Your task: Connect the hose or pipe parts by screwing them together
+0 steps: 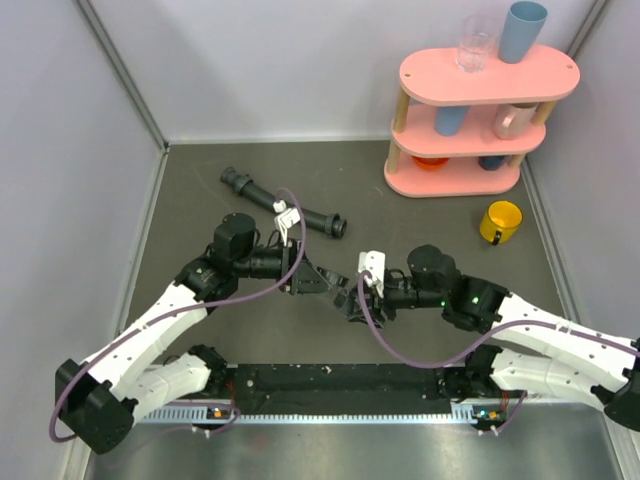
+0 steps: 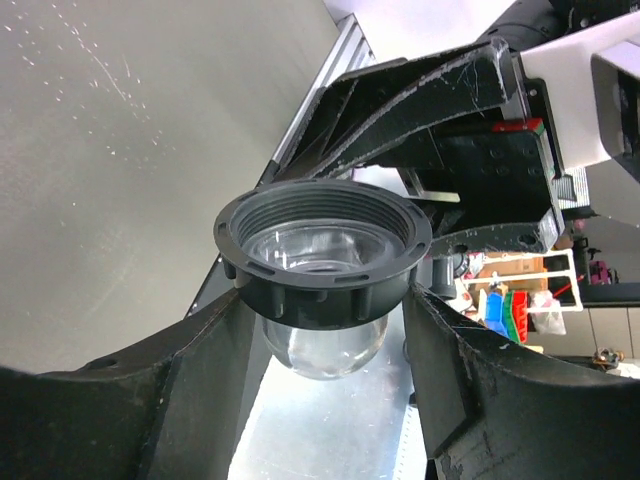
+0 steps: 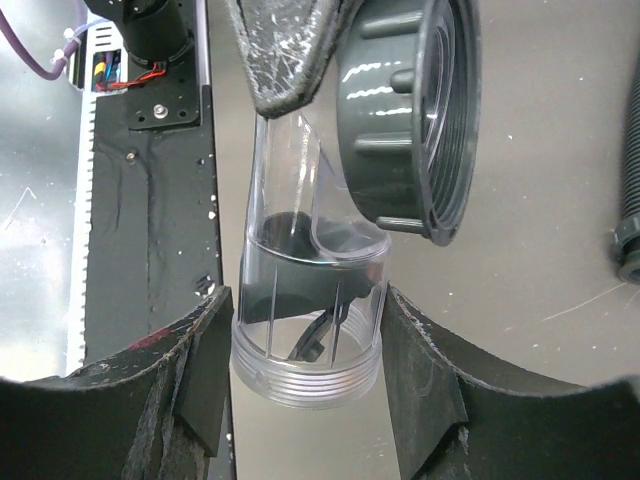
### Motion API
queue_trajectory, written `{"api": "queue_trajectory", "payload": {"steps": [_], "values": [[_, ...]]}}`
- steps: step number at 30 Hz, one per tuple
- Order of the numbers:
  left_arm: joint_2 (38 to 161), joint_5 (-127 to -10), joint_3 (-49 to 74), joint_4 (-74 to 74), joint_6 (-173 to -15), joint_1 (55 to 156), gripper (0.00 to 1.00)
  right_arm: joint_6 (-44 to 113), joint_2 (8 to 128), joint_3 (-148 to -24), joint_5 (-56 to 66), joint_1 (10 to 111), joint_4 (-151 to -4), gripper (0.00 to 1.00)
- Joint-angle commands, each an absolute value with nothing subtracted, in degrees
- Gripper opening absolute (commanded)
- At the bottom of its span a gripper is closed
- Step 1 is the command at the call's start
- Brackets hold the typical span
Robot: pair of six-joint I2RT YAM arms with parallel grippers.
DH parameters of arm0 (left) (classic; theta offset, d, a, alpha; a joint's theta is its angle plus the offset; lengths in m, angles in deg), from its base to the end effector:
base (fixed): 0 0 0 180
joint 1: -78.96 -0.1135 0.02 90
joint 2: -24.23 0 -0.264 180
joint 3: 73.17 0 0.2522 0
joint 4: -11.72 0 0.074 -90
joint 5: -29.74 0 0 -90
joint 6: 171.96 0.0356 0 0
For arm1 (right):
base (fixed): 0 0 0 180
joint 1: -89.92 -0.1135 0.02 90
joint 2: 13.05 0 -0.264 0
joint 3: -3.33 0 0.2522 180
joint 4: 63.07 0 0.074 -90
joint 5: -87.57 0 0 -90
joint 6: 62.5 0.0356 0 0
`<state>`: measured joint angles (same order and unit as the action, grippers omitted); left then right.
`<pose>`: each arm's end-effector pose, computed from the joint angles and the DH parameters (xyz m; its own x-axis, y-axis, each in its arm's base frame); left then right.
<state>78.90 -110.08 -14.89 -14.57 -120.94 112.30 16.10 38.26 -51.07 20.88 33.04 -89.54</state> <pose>0.1592 -0.1373 0.3074 -0.8439 0.0694 -0.5319 0.5308 0.2511 -0.8094 0.1001 0.1792 0.2908 -0.0213 -0.3649 -0.9308 -0.9914 0.1280 -0.0275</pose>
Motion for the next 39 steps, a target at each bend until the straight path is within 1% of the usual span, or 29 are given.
{"api": "queue_trajectory", "payload": {"steps": [1,5,11,12,16,18,20,23,24,26,27,31,35,39], "values": [[80.39,-109.39,-13.53,-9.25,-122.38,112.18,0.65,18.61,38.8,-52.36,22.09,32.35,-84.75,0.13],[82.14,-108.95,-13.44,-8.72,-123.09,112.18,0.68,20.91,38.8,-49.38,22.36,32.27,-82.64,0.12],[84.08,-107.63,-14.05,-9.85,-123.79,111.66,0.77,24.68,40.12,-47.96,21.83,32.44,-81.32,0.11],[84.34,-107.63,-13.88,-10.64,-123.7,110.79,0.79,25.65,40.47,-48.13,22.0,32.44,-81.32,0.11],[84.52,-106.14,-13.35,-21.33,-122.04,105.87,0.88,33.37,43.45,-49.45,26.31,32.44,-81.49,0.11],[84.61,-108.4,-14.22,-24.08,-121.59,100.6,0.9,35.84,44.86,-49.46,27.1,32.53,-80.79,0.09],[84.17,-109.3,-14.93,-27.15,-120.29,96.83,0.9,39.44,47.31,-49.28,28.06,32.79,-80.0,0.09],[82.86,-106.06,-14.5,-32.77,-115.99,95.92,0.89,43.84,49.78,-48.67,32.1,33.23,-77.28,0.08],[82.5,-106.05,-14.75,-33.32,-115.62,95.92,0.88,45.07,50.14,-48.23,34.2,33.41,-73.36,0.08],[81.19,-107.19,-15.28,-34.46,-115.53,95.92,0.84,48.15,51.01,-47.43,35.88,34.02,-70.78,0.08],[80.57,-107.37,-16.15,-35.25,-115.7,95.92,0.83,48.94,51.45,-47.35,37.37,34.2,-70.07,0.07],[75.75,-108.32,-18.97,-35.17,-118.16,95.92,0.82,53.34,52.42,-46.99,39.84,35.08,-65.15,0.07],[73.01,-113.85,-22.92,-31.32,-122.37,96.01,0.78,51.76,53.3,-48.13,39.76,35.08,-68.04,0.07],[69.94,-116.07,-24.6,-27.7,-125.55,96.01,0.78,50.71,54.44,-48.58,39.93,35.08,-68.49,0.07]]}}
